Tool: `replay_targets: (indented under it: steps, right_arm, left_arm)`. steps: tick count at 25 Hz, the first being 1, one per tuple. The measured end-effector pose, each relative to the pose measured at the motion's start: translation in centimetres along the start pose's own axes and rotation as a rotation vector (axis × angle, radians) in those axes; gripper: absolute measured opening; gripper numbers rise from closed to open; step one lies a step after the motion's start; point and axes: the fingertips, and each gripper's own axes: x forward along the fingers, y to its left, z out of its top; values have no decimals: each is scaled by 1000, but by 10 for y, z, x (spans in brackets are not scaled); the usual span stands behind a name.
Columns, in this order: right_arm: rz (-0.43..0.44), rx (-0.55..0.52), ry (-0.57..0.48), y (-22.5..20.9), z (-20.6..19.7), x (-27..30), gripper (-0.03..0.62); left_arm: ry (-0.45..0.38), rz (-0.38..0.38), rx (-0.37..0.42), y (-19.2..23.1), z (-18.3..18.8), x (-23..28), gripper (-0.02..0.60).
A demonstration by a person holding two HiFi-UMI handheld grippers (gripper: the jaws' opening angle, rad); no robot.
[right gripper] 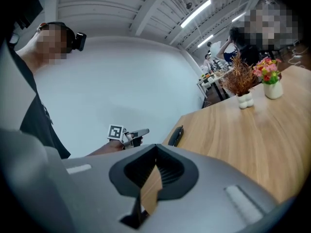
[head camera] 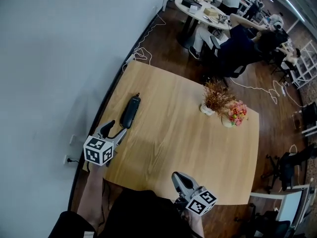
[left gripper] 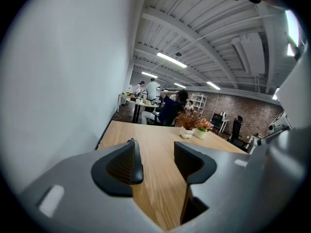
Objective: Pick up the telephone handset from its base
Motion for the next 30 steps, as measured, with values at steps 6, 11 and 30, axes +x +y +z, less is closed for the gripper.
replay_targets:
  steps: [6, 11, 30]
  right_arm:
    - [-6, 13, -56, -40, 26, -15, 3]
    - [-37, 42, -58, -59, 26, -36, 3]
    - [-185, 136, -121, -109, 8, -88, 3]
  left_arm:
    - [153, 99, 65, 24, -5, 76, 322]
    - [245, 150, 62, 38, -10, 120, 322]
    - [479, 233, 70, 80, -82, 205, 273]
